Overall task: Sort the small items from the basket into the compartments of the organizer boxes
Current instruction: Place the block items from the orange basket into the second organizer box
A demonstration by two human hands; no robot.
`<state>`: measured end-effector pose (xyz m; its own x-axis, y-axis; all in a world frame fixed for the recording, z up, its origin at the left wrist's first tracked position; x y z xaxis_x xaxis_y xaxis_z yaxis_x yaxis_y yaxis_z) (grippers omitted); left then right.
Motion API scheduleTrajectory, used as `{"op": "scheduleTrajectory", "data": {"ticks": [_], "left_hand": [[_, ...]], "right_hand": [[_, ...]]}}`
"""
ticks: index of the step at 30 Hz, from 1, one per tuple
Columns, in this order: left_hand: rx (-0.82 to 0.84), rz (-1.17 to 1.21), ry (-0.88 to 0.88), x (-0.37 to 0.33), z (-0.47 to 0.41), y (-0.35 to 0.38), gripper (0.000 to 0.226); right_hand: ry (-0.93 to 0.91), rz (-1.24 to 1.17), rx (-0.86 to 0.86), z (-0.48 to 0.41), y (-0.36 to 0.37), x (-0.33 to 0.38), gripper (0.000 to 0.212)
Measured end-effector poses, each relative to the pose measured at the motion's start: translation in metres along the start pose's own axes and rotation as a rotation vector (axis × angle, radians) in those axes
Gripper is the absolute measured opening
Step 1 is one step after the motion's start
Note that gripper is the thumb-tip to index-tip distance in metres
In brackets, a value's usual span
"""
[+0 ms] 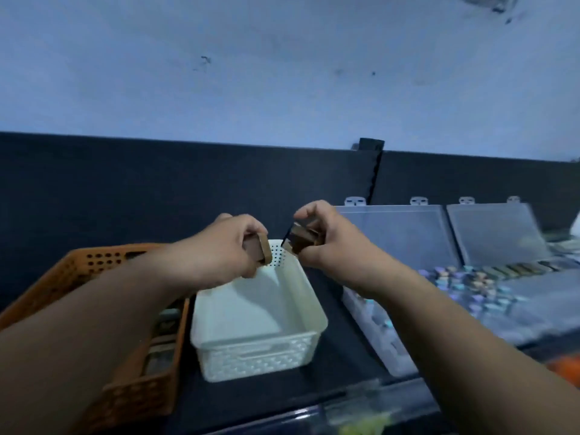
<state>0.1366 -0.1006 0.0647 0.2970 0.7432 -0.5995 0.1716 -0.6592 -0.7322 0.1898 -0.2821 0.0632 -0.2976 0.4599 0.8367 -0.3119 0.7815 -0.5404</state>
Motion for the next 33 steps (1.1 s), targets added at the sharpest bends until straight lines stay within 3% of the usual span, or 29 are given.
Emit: {"op": "scheduleTrajectory", "data": {"ticks": [7,13,18,20,25,33], "left_hand": [[0.025,0.256,0.072,-0.133,-0.017,0.119,0.05],[0.075,0.329,0.134,-0.219,-0.033,0.21,0.043],[0.078,0.537,0.089,-0.273,-0.051,0.258,0.023],[0.056,0.657,0.036,-0.29,-0.061,0.272,0.014],[0.06,0.868,-0.058,-0.31,-0.096,0.296,0.02],[0.222,0.711,0.038,-0.316,-0.195,0.345,0.021]], "right_hand": [[0.108,-0.026,-0.1,0.099,-0.128,-0.079,0.037],[0.152,-0.059,-0.254,0.163,-0.211,-0.14,0.033],[0.164,-0.071,-0.317,0.199,-0.265,-0.173,0.026],[0.169,-0.074,-0.356,0.205,-0.283,-0.188,0.03],[0.242,-0.008,-0.396,0.207,-0.32,-0.218,0.052],[0.366,0.066,-0.44,0.162,-0.391,-0.275,0.041]]}}
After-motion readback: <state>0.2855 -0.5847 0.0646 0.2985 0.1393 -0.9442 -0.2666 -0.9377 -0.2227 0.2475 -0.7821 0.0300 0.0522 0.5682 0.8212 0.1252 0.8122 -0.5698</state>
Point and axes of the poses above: each hand's wrist, its own z-axis away from the middle knuckle, its own y-axis out of the palm, x = y × z, the point moved 1 cm from there along -z, towards the middle knuckle, and after that the axes turned 13 degrees about y, right-handed, at the moved point
